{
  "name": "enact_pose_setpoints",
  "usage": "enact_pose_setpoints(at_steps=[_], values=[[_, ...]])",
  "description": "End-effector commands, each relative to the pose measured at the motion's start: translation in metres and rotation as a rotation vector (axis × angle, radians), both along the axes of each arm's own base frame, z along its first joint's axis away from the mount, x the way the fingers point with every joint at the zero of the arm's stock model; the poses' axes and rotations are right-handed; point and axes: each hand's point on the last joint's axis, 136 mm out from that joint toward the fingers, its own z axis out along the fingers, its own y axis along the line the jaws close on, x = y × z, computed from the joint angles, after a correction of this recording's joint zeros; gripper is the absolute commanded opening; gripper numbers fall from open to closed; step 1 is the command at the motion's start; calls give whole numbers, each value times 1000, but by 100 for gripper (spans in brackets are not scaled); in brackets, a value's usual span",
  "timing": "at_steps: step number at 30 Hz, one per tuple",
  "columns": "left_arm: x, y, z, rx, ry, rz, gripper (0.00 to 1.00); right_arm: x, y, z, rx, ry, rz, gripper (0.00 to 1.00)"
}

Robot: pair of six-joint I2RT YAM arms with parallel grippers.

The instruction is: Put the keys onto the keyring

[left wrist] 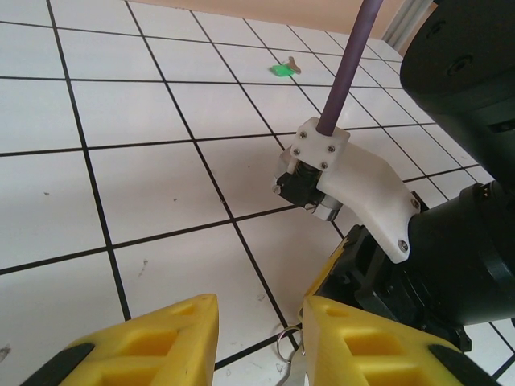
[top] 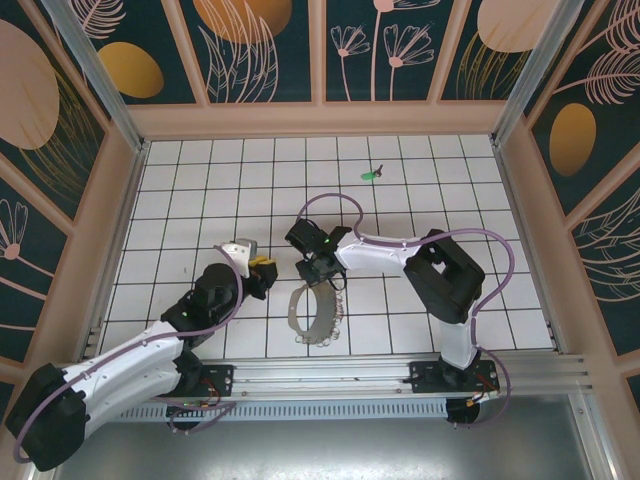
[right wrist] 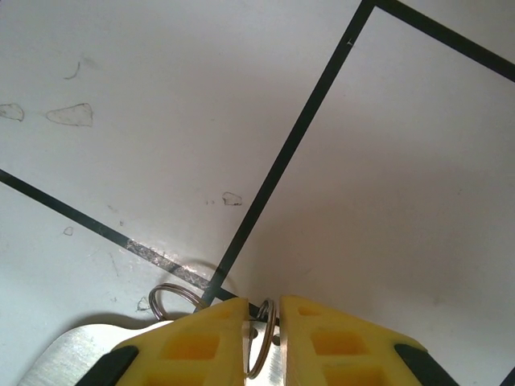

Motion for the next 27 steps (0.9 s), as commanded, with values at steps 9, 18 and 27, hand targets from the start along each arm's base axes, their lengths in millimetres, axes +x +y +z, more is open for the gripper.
enact_pose_setpoints(at_steps=[9,18,27], values=[[5,-1,7,-14,9,17,30,-2,7,8,34,35,-29,6],[2,-21,50,-42,-11,-88,27,2,0,49,151,-65,57,0],[-54,-32,164,-222,-320,-366,23,-47,-4,169,544,-459,499,0]])
